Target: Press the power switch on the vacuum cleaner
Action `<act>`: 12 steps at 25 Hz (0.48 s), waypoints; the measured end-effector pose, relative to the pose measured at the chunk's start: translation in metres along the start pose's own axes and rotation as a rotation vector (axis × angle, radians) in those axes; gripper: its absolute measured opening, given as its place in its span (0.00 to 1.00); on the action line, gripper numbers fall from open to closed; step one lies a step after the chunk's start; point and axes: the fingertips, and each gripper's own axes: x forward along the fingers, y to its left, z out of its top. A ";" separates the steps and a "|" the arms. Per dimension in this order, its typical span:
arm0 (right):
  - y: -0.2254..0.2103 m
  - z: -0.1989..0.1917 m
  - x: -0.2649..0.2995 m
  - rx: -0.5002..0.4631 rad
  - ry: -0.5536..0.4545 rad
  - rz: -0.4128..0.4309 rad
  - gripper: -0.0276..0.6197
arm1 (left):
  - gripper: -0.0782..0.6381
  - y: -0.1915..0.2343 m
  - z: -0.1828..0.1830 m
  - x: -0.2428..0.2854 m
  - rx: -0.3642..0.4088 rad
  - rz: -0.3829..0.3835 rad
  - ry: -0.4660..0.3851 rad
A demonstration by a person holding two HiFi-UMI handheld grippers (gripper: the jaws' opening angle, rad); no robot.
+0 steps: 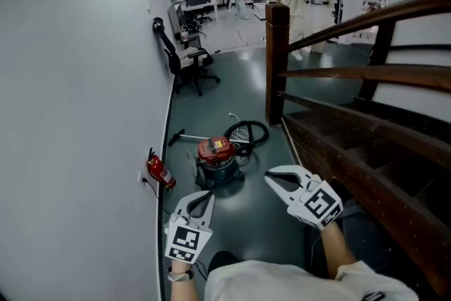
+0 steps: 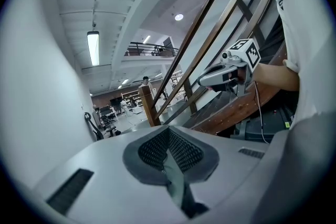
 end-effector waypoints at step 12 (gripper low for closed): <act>-0.056 -0.027 0.021 0.023 0.039 -0.030 0.09 | 0.11 0.031 0.003 0.061 -0.038 0.000 -0.014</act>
